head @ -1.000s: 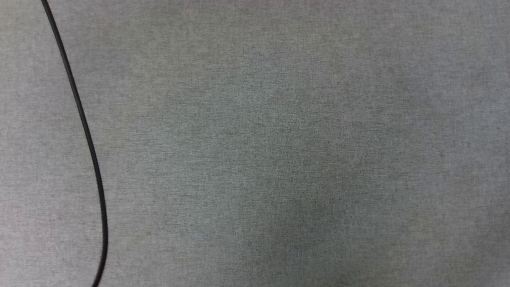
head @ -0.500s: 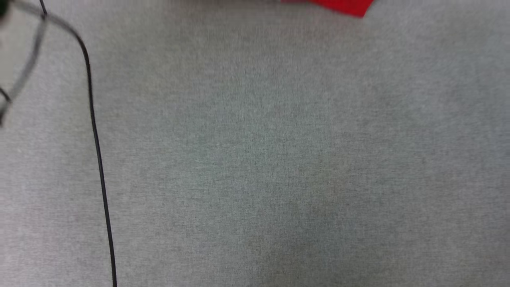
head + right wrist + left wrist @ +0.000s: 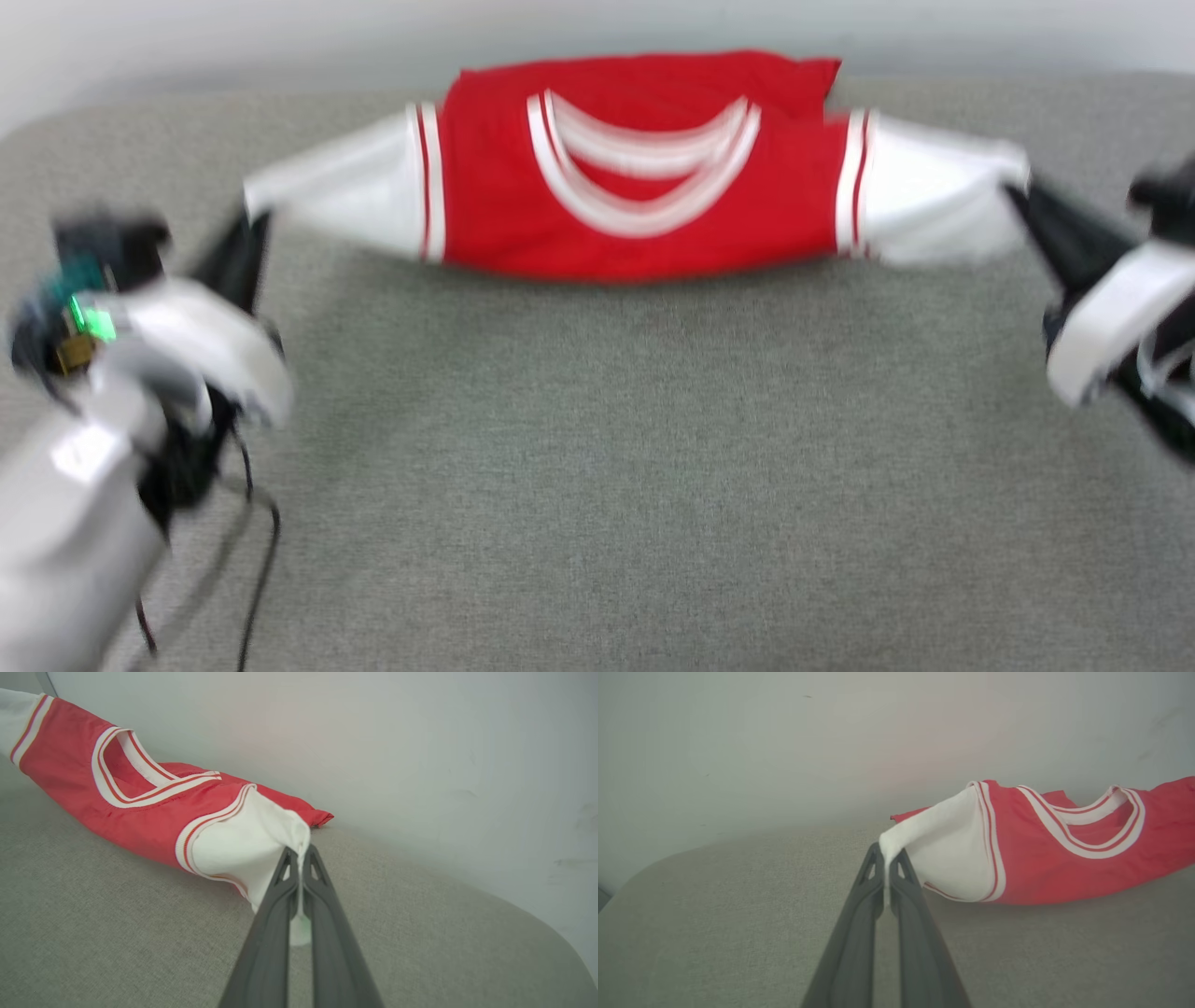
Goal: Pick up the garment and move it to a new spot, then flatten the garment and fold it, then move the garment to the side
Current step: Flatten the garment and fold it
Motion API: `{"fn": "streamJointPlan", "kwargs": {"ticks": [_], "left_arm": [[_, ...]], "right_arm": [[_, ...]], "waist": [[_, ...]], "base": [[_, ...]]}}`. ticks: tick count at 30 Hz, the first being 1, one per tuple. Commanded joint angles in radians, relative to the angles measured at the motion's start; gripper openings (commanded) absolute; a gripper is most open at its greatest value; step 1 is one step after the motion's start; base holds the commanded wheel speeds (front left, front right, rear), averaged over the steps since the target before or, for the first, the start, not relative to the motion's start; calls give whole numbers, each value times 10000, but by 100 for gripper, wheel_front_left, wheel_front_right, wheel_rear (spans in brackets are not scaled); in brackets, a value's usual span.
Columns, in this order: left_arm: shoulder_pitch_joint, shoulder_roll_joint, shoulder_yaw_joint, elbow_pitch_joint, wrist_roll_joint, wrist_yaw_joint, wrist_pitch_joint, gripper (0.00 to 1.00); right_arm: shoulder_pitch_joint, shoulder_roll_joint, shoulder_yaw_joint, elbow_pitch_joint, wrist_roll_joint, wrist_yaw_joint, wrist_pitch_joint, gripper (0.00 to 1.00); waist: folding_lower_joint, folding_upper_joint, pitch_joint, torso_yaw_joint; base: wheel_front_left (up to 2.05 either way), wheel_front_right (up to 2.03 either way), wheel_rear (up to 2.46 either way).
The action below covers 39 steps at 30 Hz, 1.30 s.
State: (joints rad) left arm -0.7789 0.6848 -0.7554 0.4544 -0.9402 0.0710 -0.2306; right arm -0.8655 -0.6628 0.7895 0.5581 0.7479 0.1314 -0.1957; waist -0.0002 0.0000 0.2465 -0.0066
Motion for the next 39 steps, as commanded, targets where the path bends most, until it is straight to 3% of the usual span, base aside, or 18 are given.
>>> {"fn": "streamJointPlan", "kwargs": {"ticks": [1,7,13,30,39], "left_arm": [[660,132,34,-336,-186,244,-39,0],[3114,542,-189,-1454,-768,1043,-22,0],[4861,628,-203,-1801,-1308,1495,-139,0],[7485,118,284,-1557,-1755,1912,-346,0],[7915,-80,770,-1951,-1305,2079,-366,0]], "right_arm": [[561,-92,-98,-136,48,-14,-82,0],[2880,-220,-640,-608,-95,-14,-40,0],[5137,-20,-1640,-716,-446,-16,159,0],[9790,1189,-4410,-565,-1273,-17,315,0],[10711,1547,-5711,-1455,-1787,-17,672,0]], "waist": [[2,0,-409,77],[2,0,-1074,110],[2,0,-1540,76],[2,0,-2187,317],[2,0,-2180,333]], "base": [[0,0,0],[0,0,0],[0,0,0],[0,0,0],[0,0,0]]}}
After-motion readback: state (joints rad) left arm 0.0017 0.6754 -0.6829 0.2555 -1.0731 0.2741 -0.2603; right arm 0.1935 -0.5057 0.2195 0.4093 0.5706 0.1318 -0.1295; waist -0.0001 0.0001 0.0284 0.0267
